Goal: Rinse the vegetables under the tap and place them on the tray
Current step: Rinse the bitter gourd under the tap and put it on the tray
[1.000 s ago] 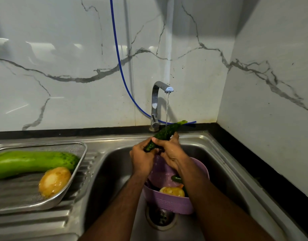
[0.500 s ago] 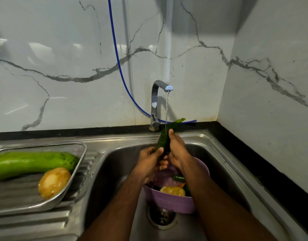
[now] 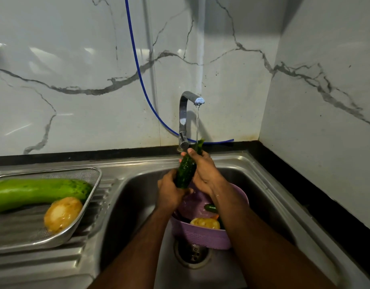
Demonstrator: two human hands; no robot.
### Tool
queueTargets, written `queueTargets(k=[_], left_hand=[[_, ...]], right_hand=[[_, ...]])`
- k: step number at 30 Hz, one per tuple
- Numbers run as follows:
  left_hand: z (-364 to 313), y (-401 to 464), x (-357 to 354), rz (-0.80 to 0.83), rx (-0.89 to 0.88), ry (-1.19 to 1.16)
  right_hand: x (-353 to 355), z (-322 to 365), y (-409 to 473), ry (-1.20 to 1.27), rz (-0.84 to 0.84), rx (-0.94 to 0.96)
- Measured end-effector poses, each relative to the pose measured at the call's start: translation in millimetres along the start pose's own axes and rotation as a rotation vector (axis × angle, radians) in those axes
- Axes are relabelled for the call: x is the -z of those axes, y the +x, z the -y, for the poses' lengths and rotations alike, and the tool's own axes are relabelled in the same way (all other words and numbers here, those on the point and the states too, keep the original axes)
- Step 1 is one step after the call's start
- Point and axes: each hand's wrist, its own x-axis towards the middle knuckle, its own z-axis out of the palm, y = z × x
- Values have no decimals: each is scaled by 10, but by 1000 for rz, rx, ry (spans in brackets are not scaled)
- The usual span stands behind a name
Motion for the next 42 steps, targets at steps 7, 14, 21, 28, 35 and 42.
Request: queueTargets(k=[7, 14, 21, 28, 35, 42], left_hand=[[-73, -24, -16, -62, -195, 101], [-93, -7, 33, -72, -215, -44], [-153, -18, 15, 35, 94, -640], [-194, 82, 105, -164, 362, -1120], [-203, 84, -31, 170, 426, -1038], [-245, 49, -56, 316, 476, -1093]], right_hand=[[-50, -135, 39, -11, -136, 67], [-29, -15, -4, 245, -147, 22], [159, 92, 24, -5, -178, -52], [315, 191, -77, -36, -129, 50], [459, 216, -196, -366, 52, 3], [467, 229, -243, -583, 32, -20]])
